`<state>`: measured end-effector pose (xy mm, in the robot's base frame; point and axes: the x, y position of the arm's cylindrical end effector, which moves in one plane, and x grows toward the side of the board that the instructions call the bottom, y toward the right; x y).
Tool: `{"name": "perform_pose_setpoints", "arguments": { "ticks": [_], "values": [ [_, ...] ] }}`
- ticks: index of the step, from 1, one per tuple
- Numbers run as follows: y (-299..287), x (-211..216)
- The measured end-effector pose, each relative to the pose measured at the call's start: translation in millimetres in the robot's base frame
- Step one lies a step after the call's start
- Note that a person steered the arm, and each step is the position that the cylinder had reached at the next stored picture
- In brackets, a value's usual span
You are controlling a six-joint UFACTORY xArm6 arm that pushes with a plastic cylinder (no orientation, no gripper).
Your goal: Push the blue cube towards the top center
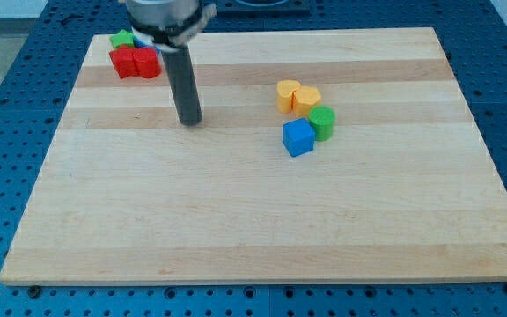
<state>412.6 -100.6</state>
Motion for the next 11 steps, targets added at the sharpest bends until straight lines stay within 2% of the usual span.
{"name": "perform_pose_setpoints", "arguments": {
  "ticks": [2, 3, 4, 5, 8, 9, 11],
  "values": [
    [82.5, 85.7],
    [168.7, 86.3],
    [199.4, 68.1],
    [168.7, 38.9],
    [80.5, -11.6],
    [64.7, -35.9],
    [77.5, -62.2]
  ]
}}
